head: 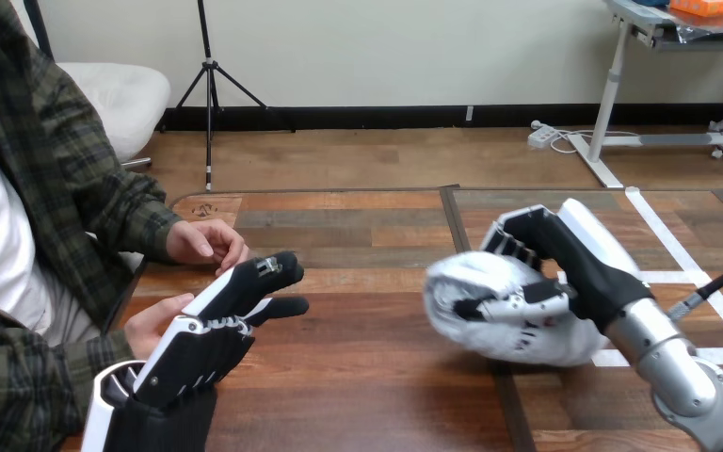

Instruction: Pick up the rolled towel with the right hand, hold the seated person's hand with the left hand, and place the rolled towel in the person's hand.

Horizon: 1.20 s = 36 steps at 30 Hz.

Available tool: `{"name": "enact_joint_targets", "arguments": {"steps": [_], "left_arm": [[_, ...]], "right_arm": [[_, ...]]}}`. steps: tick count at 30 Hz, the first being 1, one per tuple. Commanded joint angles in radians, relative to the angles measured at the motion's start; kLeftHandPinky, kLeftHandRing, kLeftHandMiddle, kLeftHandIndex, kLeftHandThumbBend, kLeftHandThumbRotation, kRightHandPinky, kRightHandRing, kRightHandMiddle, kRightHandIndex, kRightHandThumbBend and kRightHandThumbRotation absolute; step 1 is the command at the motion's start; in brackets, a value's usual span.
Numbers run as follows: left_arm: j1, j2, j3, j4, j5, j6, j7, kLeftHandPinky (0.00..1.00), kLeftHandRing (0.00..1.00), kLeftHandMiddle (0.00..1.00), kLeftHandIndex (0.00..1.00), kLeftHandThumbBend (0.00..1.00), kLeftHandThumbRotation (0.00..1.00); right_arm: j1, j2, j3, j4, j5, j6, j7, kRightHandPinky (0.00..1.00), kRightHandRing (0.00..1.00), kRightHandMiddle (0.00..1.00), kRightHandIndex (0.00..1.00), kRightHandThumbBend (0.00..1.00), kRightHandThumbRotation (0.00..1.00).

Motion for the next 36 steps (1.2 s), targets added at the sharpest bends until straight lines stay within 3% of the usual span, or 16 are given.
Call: {"name": "enact_joint_targets", "arguments": {"steps": [1,5,8,11,14,17,20,26,29,32,36], "left_arm": [[-0.049,-0.013,-0.006,0.009,-0.018,-0.004,0.001,0.75,0.84,0.86,0.84,1.00,0.63],[-0.063,-0.018,0.001,0.030,-0.015,-0.015,-0.001,0.74,0.83,0.85,0.84,1.00,0.63],[-0.059,-0.022,0.006,0.029,-0.008,-0.006,0.001,0.74,0.83,0.86,0.84,1.00,0.63],[-0.055,-0.039,0.044,0.032,0.036,0.002,0.010,0.74,0.83,0.86,0.84,1.00,0.64],[-0.061,-0.036,0.041,0.038,0.030,0.002,0.007,0.73,0.83,0.86,0.84,1.00,0.65],[-0.083,-0.051,0.045,0.067,0.027,-0.021,0.008,0.72,0.82,0.85,0.84,1.00,0.65],[-0.073,-0.039,0.052,0.051,0.036,0.013,0.005,0.72,0.83,0.85,0.84,1.00,0.65],[-0.045,-0.034,0.092,-0.007,0.090,0.099,0.012,0.74,0.84,0.87,0.85,1.00,0.64],[-0.025,-0.018,0.083,-0.049,0.077,0.179,0.014,0.75,0.85,0.87,0.85,1.00,0.63],[-0.025,0.014,0.089,-0.076,0.088,0.239,-0.005,0.78,0.87,0.89,0.87,1.00,0.62],[-0.018,0.031,0.103,-0.109,0.100,0.309,-0.014,0.81,0.90,0.92,0.89,1.00,0.62]], "right_arm": [[-0.037,0.035,-0.076,-0.052,0.080,-0.020,0.046,0.17,0.22,0.28,0.29,0.69,0.00],[-0.040,0.048,-0.112,-0.056,0.127,-0.032,0.087,0.17,0.22,0.28,0.29,0.70,0.00],[-0.045,0.060,-0.147,-0.059,0.178,-0.033,0.149,0.17,0.22,0.28,0.29,0.70,0.00],[-0.050,0.067,-0.168,-0.064,0.204,-0.030,0.171,0.17,0.21,0.28,0.29,0.71,0.00],[-0.054,0.083,-0.207,-0.069,0.263,-0.034,0.237,0.16,0.21,0.28,0.29,0.71,0.00],[-0.058,0.087,-0.226,-0.075,0.290,-0.024,0.271,0.16,0.21,0.27,0.29,0.71,0.00],[-0.062,0.102,-0.263,-0.080,0.351,-0.029,0.348,0.16,0.21,0.27,0.29,0.71,0.00],[-0.068,0.111,-0.297,-0.096,0.393,-0.028,0.395,0.16,0.21,0.27,0.29,0.72,0.00],[-0.070,0.118,-0.317,-0.102,0.419,-0.035,0.429,0.16,0.21,0.27,0.30,0.72,0.00],[-0.069,0.121,-0.324,-0.113,0.419,-0.038,0.421,0.16,0.21,0.26,0.30,0.72,0.00],[-0.070,0.145,-0.365,-0.133,0.488,-0.020,0.493,0.15,0.21,0.26,0.30,0.72,0.00]]}}
